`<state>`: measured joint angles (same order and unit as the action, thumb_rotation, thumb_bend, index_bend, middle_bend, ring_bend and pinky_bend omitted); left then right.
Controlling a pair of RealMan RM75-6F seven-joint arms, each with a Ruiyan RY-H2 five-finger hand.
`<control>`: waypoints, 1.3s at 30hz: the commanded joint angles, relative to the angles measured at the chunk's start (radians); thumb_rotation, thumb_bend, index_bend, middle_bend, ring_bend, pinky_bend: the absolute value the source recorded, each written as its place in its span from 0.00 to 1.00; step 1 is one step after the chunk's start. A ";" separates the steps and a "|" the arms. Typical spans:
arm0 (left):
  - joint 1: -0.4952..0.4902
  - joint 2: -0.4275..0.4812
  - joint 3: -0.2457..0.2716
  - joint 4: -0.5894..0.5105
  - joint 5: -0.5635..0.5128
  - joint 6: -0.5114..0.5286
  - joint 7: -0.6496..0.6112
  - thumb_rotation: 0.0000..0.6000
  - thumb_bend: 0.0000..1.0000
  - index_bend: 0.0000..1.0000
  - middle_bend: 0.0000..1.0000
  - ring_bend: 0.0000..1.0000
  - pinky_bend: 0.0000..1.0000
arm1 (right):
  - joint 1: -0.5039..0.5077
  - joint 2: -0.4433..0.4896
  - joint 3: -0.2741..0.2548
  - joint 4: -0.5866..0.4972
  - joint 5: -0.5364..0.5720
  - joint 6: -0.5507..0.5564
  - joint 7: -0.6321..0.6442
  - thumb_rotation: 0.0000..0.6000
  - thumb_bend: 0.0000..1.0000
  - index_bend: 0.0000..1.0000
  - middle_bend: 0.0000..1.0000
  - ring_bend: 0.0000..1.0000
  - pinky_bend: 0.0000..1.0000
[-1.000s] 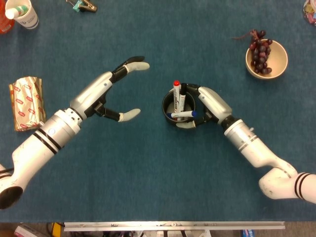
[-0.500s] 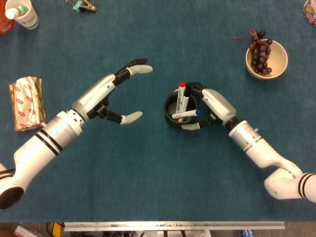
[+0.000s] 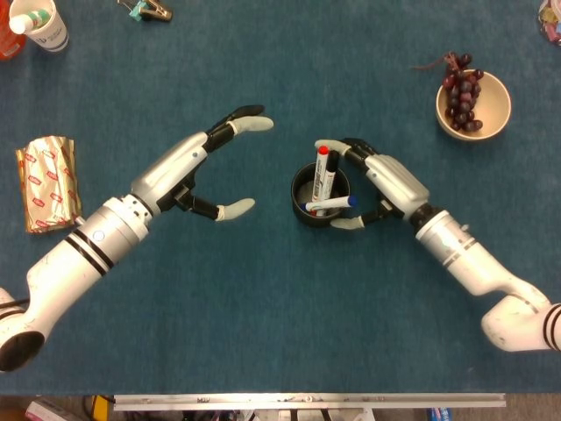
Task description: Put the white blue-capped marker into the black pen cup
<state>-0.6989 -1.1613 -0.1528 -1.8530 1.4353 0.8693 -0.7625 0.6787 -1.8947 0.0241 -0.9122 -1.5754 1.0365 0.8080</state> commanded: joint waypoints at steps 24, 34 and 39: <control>0.129 0.022 0.104 0.023 -0.091 0.157 0.539 1.00 0.28 0.14 0.03 0.00 0.06 | -0.172 0.628 -0.041 -0.624 0.115 0.100 -0.425 1.00 0.24 0.17 0.26 0.16 0.14; 0.250 -0.015 0.127 0.113 -0.113 0.354 0.763 1.00 0.28 0.15 0.04 0.00 0.06 | -0.290 0.757 -0.043 -0.666 0.117 0.248 -0.544 1.00 0.37 0.31 0.36 0.27 0.24; 0.312 -0.009 0.140 0.130 -0.133 0.431 0.858 1.00 0.28 0.15 0.05 0.00 0.06 | -0.360 0.783 -0.041 -0.669 0.123 0.336 -0.603 1.00 0.38 0.36 0.38 0.29 0.25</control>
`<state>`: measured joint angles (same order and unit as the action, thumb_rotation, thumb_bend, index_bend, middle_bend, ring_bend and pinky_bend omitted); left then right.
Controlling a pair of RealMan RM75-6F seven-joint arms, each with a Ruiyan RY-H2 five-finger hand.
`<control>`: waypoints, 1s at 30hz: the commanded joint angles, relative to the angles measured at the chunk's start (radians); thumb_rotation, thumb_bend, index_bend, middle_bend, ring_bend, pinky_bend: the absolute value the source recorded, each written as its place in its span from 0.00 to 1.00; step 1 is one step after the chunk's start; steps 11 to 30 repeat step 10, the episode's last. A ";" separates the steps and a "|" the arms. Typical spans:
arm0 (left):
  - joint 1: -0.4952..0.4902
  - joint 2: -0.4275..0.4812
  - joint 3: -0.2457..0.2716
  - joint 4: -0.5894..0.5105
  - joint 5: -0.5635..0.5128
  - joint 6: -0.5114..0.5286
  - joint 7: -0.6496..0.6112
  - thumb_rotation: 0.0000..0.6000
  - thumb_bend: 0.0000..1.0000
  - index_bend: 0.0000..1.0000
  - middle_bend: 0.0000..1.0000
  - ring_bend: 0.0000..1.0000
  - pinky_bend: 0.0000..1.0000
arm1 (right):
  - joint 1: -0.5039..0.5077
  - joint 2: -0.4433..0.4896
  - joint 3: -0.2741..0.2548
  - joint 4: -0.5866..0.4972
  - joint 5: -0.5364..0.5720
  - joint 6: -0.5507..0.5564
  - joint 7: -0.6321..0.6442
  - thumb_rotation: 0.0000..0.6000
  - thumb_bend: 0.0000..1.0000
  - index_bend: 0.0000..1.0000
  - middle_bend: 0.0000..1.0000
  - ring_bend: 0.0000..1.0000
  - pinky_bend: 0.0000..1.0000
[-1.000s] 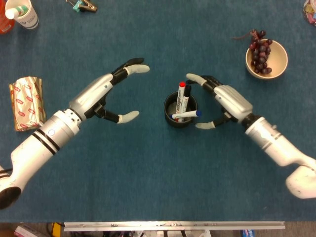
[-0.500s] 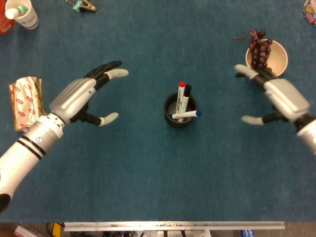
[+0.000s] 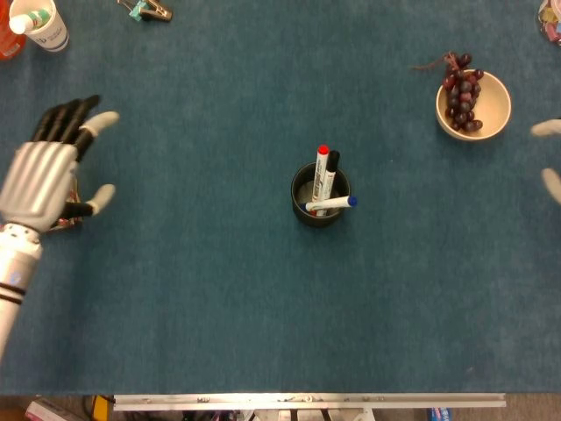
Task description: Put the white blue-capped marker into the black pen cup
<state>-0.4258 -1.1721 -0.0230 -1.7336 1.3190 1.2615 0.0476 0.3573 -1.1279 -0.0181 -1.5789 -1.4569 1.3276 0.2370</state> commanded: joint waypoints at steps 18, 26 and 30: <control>0.163 0.015 0.032 -0.031 -0.029 0.188 0.166 1.00 0.28 0.15 0.06 0.00 0.06 | -0.164 0.030 0.016 -0.002 0.022 0.185 -0.074 1.00 0.38 0.39 0.40 0.31 0.27; 0.163 0.015 0.032 -0.031 -0.029 0.188 0.166 1.00 0.28 0.15 0.06 0.00 0.06 | -0.164 0.030 0.016 -0.002 0.022 0.185 -0.074 1.00 0.38 0.39 0.40 0.31 0.27; 0.163 0.015 0.032 -0.031 -0.029 0.188 0.166 1.00 0.28 0.15 0.06 0.00 0.06 | -0.164 0.030 0.016 -0.002 0.022 0.185 -0.074 1.00 0.38 0.39 0.40 0.31 0.27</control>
